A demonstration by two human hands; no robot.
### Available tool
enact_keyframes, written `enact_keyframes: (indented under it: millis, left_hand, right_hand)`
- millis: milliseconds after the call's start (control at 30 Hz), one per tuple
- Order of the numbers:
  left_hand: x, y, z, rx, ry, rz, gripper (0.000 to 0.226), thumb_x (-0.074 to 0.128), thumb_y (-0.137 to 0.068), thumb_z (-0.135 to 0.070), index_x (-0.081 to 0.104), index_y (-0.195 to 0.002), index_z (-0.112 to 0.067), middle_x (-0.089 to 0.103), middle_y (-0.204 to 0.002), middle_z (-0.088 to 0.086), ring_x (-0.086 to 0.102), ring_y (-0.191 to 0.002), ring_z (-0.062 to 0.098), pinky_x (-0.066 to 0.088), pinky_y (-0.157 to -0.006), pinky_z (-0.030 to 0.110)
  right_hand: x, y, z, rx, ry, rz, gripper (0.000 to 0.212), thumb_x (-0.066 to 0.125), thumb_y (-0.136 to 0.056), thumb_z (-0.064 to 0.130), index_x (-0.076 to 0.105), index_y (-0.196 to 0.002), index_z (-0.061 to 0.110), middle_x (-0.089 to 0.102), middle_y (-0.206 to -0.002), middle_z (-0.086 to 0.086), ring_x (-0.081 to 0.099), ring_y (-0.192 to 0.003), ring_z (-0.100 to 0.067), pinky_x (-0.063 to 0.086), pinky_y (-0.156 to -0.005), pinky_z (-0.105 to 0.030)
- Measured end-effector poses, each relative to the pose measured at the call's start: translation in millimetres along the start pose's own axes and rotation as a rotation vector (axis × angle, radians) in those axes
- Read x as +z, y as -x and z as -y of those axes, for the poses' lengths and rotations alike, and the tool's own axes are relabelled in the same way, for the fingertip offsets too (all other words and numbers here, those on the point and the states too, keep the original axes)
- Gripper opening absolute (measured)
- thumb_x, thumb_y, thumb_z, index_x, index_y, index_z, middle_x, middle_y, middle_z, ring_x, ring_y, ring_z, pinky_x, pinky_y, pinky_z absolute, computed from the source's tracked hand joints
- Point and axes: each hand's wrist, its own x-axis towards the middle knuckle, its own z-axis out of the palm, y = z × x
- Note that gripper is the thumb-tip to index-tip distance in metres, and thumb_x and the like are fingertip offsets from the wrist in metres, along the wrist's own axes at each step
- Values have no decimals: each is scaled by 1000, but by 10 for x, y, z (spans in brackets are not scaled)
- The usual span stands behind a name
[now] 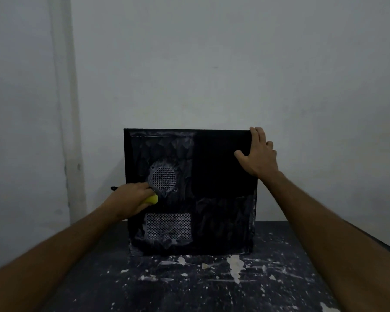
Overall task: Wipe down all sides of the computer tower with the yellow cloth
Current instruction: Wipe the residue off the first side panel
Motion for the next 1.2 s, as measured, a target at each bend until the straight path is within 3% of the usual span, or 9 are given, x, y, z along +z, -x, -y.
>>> enact_keyframes:
  millis: [100,233,333,567,667,767,933,1033,1200]
  left_hand:
    - [-42,-57,-15,-138,73,-77,47,46,-95,-57,72,-103,-19,63,-88,0,64,-71,21,51,-57,32]
    - [28,-105,-125,3,30,21,48,40,-96,-55,72,-103,-19,66,-93,0,67,-78,22,53,-61,31]
    - [44,-132,-151,-129,128,-54,47,44,-96,-54,72,-107,-18,65,-92,2,65,-77,22,52,-62,31]
    - [92,-204,-269,-161,218,-46,53,43,-94,-57,72,-109,-15,66,-97,4,63,-84,22,53,-70,34]
    - [158,-253,-375,-41,143,47,51,42,-93,-52,71,-108,-13,64,-95,6,65,-81,27,50,-66,33]
    - [172,-322,-414,-143,161,-88,37,54,-95,-44,71,-102,-11,63,-89,5,62,-74,24,49,-62,33]
    - [188,-442,-529,-74,127,14,27,72,-93,-32,71,-112,-12,64,-98,7,65,-83,29,51,-66,36]
    - [149,-513,-599,-173,164,-87,26,71,-95,-34,71,-111,-13,63,-97,6,64,-80,26,48,-62,33]
    - [103,-649,-687,-155,150,-32,30,67,-97,-36,69,-116,-12,62,-102,6,64,-86,27,55,-66,40]
  right_hand:
    - [4,-11,4,3,4,1,91,55,-90,59,12,-160,20,8,-168,1,37,-133,-45,38,-105,-59]
    - [11,-7,-10,0,2,-4,90,54,-91,58,12,-161,20,9,-168,0,37,-133,-44,37,-105,-58]
    - [12,-11,-1,2,12,-8,90,53,-91,59,11,-161,20,9,-168,0,37,-133,-43,36,-106,-58]
    - [24,-9,6,6,12,-6,90,54,-90,59,11,-160,21,8,-168,1,38,-132,-42,36,-106,-58]
    - [19,-7,-2,10,9,-10,90,55,-90,58,12,-160,21,9,-168,1,39,-132,-43,36,-105,-57]
    - [25,-8,0,-7,9,-11,90,55,-90,59,12,-160,21,9,-167,2,39,-131,-42,37,-105,-57]
    - [5,-7,-11,-8,11,-5,90,54,-91,59,11,-160,20,8,-167,2,39,-131,-42,37,-105,-56]
    - [6,-1,-5,-9,11,-7,91,53,-90,59,11,-161,20,8,-168,1,39,-131,-42,37,-105,-56]
    - [-6,5,9,-4,19,-6,91,54,-91,58,10,-161,20,7,-169,1,38,-132,-42,37,-106,-56]
